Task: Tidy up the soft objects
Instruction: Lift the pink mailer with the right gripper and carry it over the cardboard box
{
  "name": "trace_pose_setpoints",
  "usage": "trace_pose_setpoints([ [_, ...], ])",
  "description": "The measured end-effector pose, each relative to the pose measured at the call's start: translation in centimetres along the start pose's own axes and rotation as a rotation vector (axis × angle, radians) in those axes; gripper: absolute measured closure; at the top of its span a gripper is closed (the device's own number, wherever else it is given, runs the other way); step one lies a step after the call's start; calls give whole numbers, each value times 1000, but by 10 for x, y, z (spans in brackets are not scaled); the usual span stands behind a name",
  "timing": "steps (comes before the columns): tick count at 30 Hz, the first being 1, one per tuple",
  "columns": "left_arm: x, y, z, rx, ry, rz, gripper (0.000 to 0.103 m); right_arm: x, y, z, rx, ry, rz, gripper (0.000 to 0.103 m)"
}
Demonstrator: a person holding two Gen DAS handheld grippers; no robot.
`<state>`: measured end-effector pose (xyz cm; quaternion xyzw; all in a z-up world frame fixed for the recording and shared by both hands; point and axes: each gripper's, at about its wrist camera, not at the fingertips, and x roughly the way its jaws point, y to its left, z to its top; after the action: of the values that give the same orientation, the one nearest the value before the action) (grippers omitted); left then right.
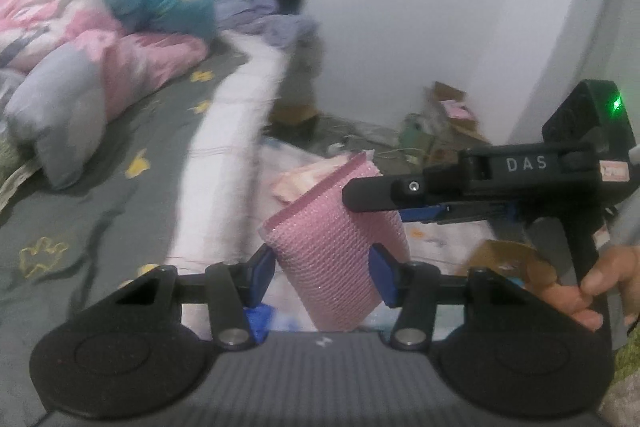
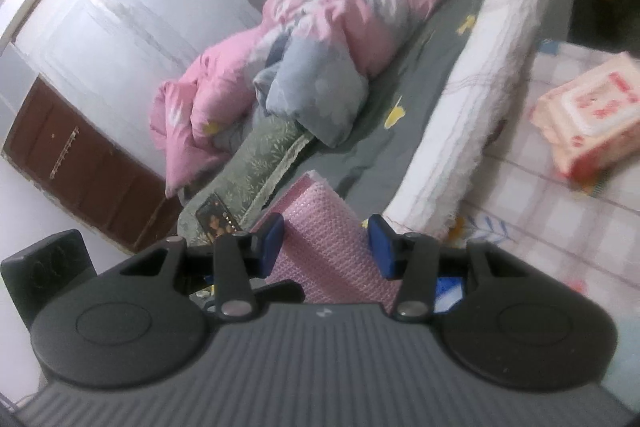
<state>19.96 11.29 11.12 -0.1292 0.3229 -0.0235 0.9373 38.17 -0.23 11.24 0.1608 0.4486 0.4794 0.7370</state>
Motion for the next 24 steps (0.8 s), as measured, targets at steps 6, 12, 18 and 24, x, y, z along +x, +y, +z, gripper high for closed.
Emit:
trace_pose_setpoints([
  [6,0,-76,-12,85,10,-161,49,-101,-7,-42,24,-111,-63,59],
  [12,30,-153,-31,158,74,-314,43,-213,-40,-94,105,-230,-172,60],
  [18,62,-216,-50,200,147,-384,42,-288,-85,-143,206,-307,-274,61],
  [24,81,-224,-58,203,179,-367,39,-340,-134,-169,252,-349,-430,60],
])
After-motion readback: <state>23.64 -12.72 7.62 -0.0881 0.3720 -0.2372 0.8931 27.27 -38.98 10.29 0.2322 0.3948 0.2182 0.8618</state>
